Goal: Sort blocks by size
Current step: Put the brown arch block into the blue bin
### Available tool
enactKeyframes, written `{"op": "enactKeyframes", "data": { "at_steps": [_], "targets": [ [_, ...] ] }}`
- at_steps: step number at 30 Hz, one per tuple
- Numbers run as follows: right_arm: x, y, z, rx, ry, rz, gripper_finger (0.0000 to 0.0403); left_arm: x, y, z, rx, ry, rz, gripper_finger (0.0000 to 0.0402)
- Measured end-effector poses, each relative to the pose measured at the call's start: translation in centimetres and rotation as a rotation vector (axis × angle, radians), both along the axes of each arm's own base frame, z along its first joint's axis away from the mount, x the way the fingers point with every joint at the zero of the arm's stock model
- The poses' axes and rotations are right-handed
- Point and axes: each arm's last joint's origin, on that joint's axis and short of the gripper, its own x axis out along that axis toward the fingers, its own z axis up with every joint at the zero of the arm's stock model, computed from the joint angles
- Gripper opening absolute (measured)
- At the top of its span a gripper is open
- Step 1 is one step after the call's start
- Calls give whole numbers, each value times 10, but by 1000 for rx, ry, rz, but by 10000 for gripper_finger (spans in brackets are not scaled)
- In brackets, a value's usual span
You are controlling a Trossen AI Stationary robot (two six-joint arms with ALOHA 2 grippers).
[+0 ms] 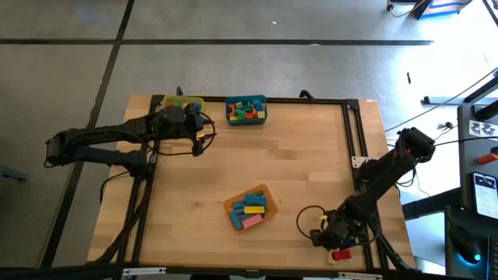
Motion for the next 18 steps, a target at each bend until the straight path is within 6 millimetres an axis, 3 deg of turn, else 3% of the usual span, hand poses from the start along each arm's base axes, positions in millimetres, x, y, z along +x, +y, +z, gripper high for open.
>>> {"op": "enactKeyframes", "data": {
  "at_steps": [18],
  "targets": [
    [10,13,-41,-20,75,48,214,0,0,1,20,-3,-10,196]
  ]
}}
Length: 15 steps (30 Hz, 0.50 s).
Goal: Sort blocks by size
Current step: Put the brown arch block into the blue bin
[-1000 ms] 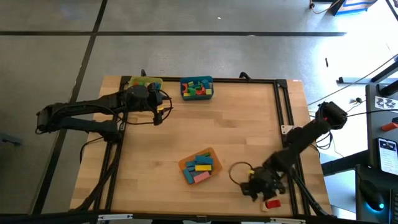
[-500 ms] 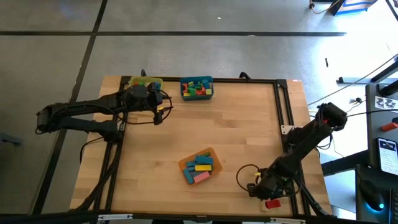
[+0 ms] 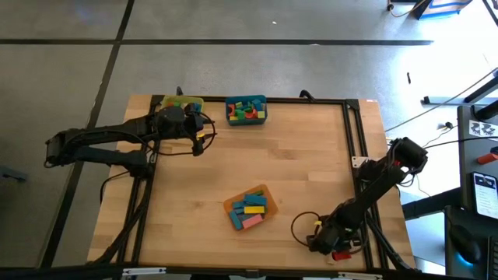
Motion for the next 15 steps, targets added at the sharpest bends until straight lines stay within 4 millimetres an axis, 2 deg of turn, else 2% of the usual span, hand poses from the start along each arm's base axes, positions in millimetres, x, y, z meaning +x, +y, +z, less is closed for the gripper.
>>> {"op": "enactKeyframes", "data": {
  "at_steps": [10,15],
  "targets": [
    [-5,-10,-9,-173,-5,16,214,0,0,0,4,-2,-1,196],
    [-4,-15,-11,-283,-90,27,214,0,0,0,4,-3,-1,196]
  ]
}}
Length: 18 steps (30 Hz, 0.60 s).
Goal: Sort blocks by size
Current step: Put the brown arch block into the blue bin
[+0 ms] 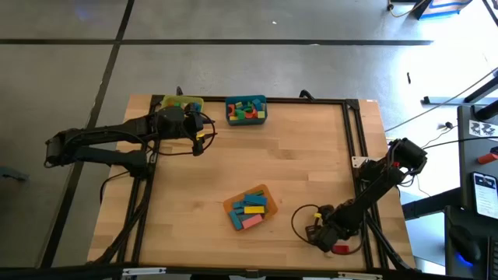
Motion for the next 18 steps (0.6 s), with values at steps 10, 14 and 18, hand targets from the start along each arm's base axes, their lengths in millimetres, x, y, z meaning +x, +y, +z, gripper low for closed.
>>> {"op": "enactKeyframes", "data": {
  "at_steps": [10,14,18],
  "targets": [
    [-3,-2,1,80,95,84,214,0,0,0,8,-3,-3,196],
    [0,-3,2,130,127,103,214,0,0,1,6,-4,-2,196],
    [3,-6,2,130,124,92,214,0,0,1,8,-4,-3,196]
  ]
}}
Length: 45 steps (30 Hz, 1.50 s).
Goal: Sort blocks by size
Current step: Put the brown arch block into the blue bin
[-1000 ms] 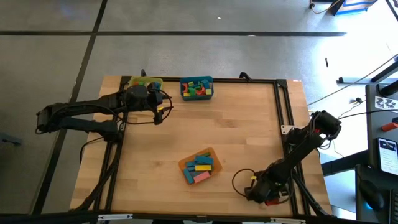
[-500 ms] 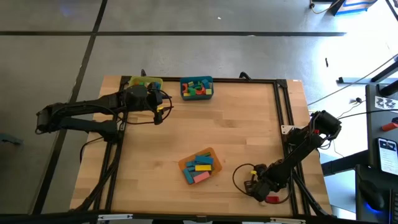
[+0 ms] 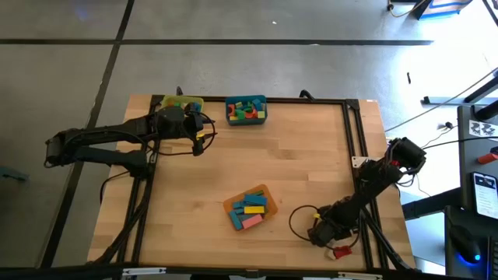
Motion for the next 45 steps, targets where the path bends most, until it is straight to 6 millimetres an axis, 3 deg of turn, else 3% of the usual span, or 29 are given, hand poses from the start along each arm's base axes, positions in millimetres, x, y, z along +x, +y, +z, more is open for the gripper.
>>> {"op": "enactKeyframes", "data": {
  "at_steps": [7,17,20,25,33,45],
  "targets": [
    [14,-8,7,86,-73,154,214,0,0,0,0,0,0,196],
    [27,21,41,227,-261,294,214,1,0,2,5,-18,0,196],
    [24,32,37,223,-306,265,214,1,0,1,5,-15,0,196],
    [12,37,19,208,-220,285,214,1,0,1,4,-12,0,196],
    [17,26,8,128,-250,303,214,1,0,2,6,-20,0,196],
    [39,-13,5,-3,-211,218,214,1,0,2,11,-16,-2,196]
  ]
}}
